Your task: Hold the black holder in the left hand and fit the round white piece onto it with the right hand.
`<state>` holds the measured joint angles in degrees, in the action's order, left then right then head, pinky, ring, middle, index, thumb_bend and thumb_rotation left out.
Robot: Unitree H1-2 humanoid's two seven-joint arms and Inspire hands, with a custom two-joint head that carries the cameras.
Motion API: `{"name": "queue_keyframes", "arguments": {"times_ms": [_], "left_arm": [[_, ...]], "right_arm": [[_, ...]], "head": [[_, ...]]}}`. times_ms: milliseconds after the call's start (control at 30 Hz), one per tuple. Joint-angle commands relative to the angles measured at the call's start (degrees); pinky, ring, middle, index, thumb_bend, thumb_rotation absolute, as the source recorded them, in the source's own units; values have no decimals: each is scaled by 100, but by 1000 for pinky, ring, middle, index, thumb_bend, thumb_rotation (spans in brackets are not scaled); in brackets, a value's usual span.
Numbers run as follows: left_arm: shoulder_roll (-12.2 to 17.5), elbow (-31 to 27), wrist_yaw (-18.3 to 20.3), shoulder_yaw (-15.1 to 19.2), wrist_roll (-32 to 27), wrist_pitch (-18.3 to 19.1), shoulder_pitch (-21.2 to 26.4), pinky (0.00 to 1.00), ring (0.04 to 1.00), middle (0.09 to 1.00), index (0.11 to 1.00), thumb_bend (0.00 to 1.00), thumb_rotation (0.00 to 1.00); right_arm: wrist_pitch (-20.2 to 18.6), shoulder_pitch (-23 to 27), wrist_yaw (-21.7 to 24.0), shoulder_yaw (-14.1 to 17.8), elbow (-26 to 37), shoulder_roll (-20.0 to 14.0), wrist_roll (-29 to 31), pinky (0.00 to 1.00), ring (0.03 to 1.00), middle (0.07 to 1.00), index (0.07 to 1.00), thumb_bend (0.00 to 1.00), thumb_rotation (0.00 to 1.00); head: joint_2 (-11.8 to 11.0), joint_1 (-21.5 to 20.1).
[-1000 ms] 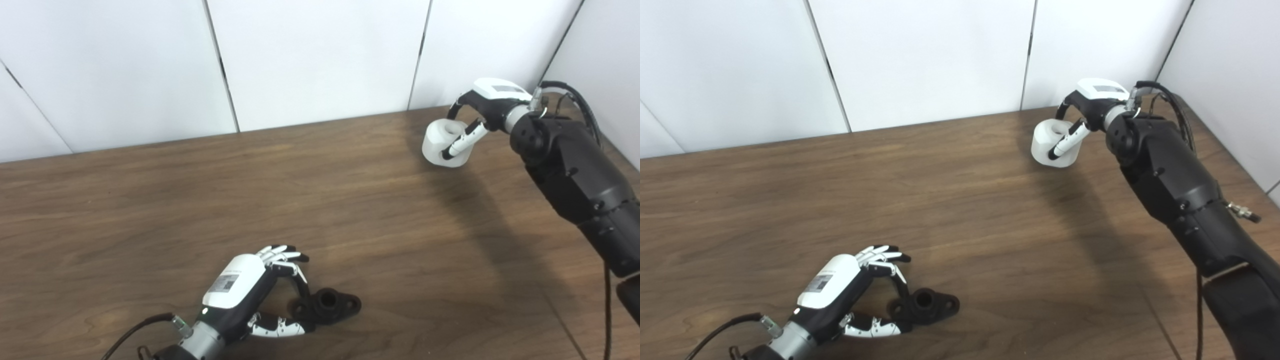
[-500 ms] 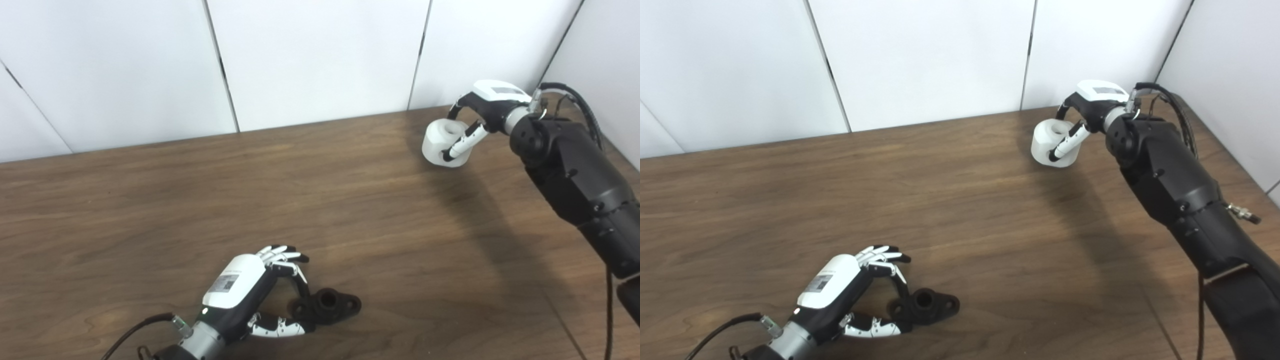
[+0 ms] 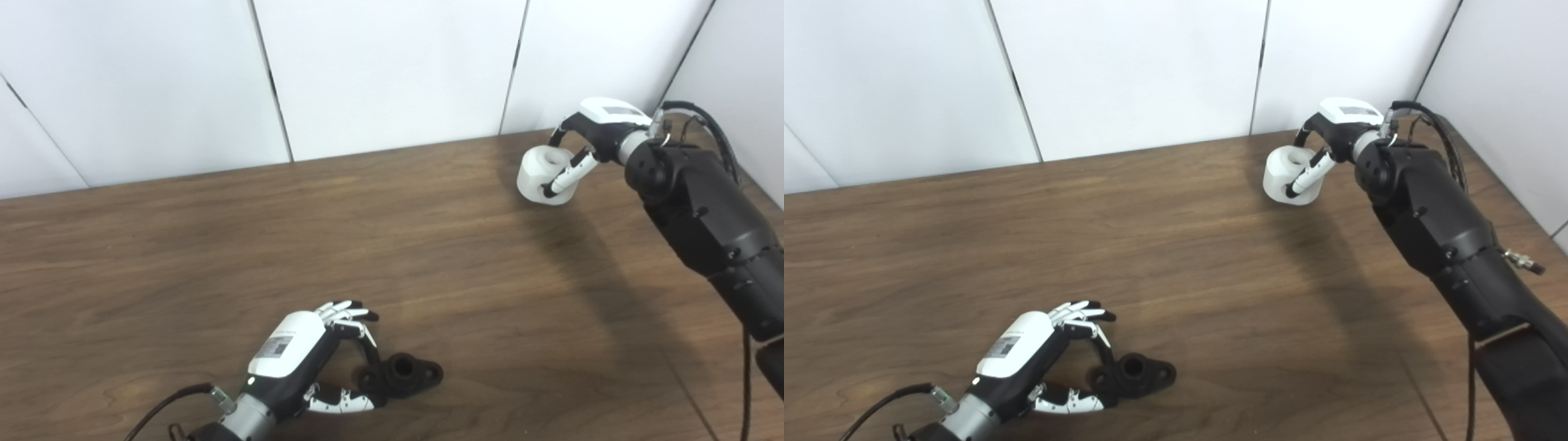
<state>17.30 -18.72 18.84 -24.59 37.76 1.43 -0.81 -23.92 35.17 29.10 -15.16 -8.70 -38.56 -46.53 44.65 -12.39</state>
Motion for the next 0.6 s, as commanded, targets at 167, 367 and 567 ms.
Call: {"name": "queue_keyframes", "arguments": {"times_ms": [167, 367, 567], "left_arm": [[51, -22, 329, -67, -118, 190, -111, 911, 924, 840, 490, 510, 58], [33, -45, 335, -54, -147, 233, -117, 900, 922, 837, 490, 510, 58], [55, -69, 365, -47, -170, 260, -102, 894, 923, 836, 490, 509, 59]], "right_arm": [[88, 132, -325, 136, 124, -93, -12, 882, 970, 891, 629, 848, 298], [420, -46, -1056, 239, 21, -2, 37, 826, 906, 818, 499, 559, 155], [536, -199, -1604, 403, -46, 115, 90, 827, 880, 770, 484, 525, 135]], "head": [[16, 11], [29, 15], [34, 9]]}}
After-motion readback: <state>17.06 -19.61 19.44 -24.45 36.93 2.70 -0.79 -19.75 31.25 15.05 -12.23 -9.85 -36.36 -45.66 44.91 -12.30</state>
